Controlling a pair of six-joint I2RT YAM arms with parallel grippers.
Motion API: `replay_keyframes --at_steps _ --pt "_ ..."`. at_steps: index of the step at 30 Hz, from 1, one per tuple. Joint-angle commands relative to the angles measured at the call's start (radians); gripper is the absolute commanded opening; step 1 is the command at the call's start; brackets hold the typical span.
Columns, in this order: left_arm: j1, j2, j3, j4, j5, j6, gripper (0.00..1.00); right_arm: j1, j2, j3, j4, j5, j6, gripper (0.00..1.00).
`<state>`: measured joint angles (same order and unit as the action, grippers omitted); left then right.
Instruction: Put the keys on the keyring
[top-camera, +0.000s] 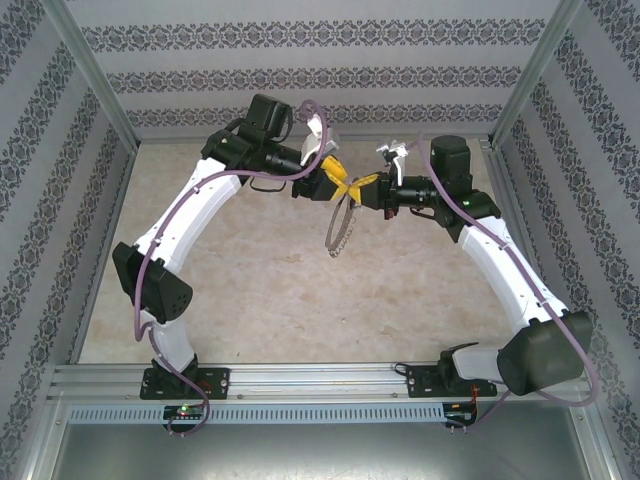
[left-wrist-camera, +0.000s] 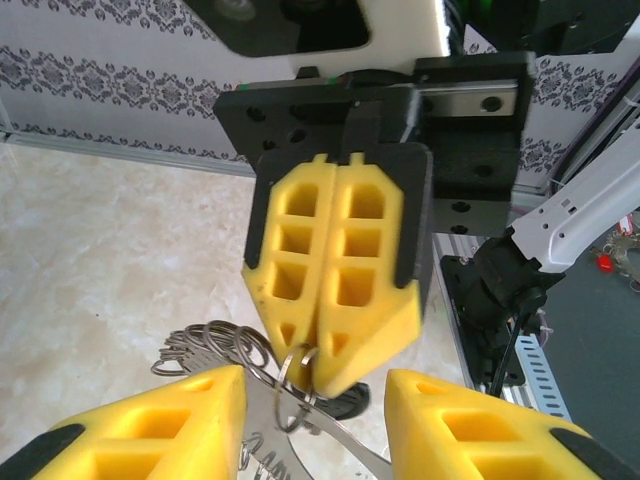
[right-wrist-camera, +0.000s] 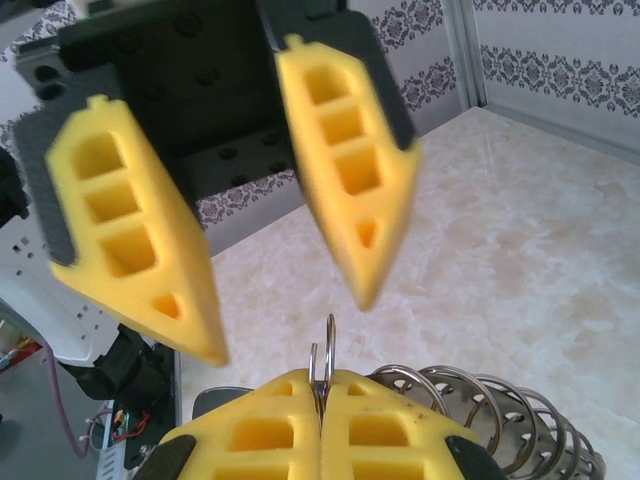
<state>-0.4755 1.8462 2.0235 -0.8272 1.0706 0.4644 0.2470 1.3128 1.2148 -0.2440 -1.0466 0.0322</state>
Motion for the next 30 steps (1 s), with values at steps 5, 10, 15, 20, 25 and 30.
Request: replay_keyframes --at_steps 5,10,15,20,25,30 --pt "0.012 0.033 0.048 -0.036 0.058 0.011 0.37 0.015 0.003 0.034 0.023 -0.039 -0.024 0.0" --pt "0.012 0.039 0.053 -0.034 0.077 0.006 0.17 0.014 0.005 0.032 0.024 -0.038 -0.026 0.0" --pt "0.011 0.043 0.053 -0.043 0.09 0.01 0.15 0.014 0.002 0.03 0.025 -0.031 -0.03 0.0" --pt "0.012 0.048 0.053 -0.06 0.091 0.017 0.23 0.013 -0.001 0.028 0.025 -0.029 -0.032 0.0" --pt "0.012 0.051 0.053 -0.077 0.089 0.028 0.23 0.01 -0.004 0.025 0.025 -0.026 -0.031 0.0" --pt "0.012 0.052 0.055 -0.094 0.105 0.037 0.21 0.008 -0.004 0.024 0.026 -0.023 -0.032 0.0"
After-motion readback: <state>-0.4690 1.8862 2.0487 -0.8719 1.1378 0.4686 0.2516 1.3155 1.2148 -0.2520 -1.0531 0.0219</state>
